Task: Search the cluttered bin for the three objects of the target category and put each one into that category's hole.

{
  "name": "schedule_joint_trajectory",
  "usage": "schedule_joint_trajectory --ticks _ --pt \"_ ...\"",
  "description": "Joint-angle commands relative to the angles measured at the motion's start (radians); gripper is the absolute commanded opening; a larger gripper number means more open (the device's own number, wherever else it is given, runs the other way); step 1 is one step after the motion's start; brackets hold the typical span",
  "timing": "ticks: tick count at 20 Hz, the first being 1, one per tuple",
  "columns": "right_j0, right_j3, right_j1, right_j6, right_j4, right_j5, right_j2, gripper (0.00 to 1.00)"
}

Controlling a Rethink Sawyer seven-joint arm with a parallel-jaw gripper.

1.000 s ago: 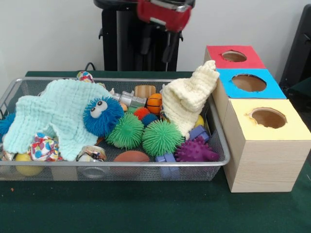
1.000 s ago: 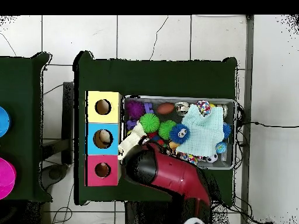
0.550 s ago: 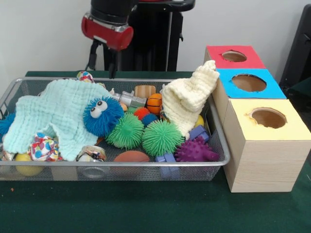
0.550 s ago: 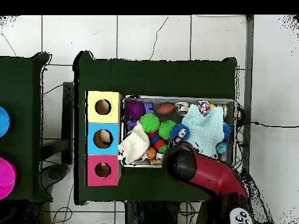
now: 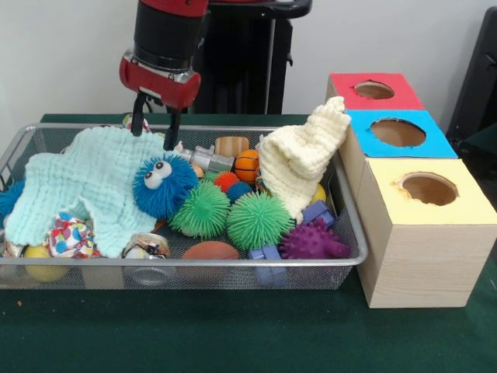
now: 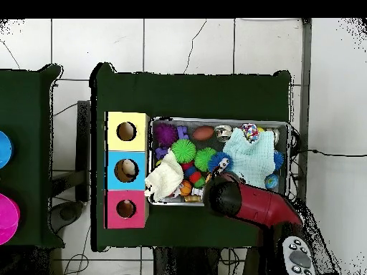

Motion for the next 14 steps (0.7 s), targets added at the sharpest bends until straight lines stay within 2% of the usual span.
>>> schedule_joint_trajectory --ticks 1,14 --pt "0.017 -0.083 0.118 0.058 -0.066 -0.108 0.062 1.00" --pt "-0.046 -0.118 0.092 -0.009 -0.110 -0.059 0.099 1.00"
